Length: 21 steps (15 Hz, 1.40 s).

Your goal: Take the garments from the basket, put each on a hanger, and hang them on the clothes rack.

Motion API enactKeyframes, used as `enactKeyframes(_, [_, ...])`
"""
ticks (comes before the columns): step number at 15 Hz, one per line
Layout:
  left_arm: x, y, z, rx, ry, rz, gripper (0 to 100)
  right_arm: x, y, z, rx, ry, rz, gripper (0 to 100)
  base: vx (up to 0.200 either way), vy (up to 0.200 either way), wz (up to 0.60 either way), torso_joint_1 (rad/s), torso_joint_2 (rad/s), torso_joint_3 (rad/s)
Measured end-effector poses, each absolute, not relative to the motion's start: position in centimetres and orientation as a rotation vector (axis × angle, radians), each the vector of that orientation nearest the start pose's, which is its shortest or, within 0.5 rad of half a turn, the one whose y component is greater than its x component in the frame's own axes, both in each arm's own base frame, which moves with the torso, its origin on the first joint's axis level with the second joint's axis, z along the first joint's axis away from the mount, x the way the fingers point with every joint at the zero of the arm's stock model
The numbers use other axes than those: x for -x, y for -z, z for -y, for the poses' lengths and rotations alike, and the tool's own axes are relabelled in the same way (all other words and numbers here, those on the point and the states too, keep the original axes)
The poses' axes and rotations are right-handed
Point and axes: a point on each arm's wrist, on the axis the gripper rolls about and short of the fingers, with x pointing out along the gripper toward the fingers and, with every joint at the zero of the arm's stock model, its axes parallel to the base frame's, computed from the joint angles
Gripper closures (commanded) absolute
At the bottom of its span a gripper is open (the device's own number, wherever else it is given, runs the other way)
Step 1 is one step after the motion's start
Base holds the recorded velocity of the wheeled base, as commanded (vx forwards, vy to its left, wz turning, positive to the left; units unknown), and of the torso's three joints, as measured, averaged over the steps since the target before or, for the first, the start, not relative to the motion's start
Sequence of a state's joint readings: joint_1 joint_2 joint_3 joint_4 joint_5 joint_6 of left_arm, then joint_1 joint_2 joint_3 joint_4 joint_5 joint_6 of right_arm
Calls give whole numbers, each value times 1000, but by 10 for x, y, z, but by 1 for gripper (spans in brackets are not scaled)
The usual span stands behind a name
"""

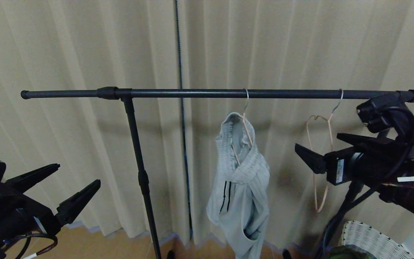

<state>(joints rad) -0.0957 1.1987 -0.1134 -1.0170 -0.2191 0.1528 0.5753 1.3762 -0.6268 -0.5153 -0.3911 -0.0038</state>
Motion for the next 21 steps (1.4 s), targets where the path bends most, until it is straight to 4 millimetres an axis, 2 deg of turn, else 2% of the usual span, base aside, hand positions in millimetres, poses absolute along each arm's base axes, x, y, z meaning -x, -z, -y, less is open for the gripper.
enactKeyframes(6, [-139, -152, 18, -150, 318, -50, 0, -160, -186, -75, 146, -97, -250, 0, 0, 0, 0, 0, 0, 0])
enactKeyframes(10, [-139, -152, 18, -151, 318, -50, 0, -150, -168, -54, 157, -8, -300, 0, 0, 0, 0, 0, 0, 0])
enactKeyframes(15, [-139, -152, 18, -150, 317, -49, 0, -136, -157, -41, 260, 17, -319, 0, 0, 0, 0, 0, 0, 0])
enactKeyframes(21, [-136, -149, 15, -164, 297, -58, 0, -123, -145, -33, 266, 35, -340, 0, 0, 0, 0, 0, 0, 0])
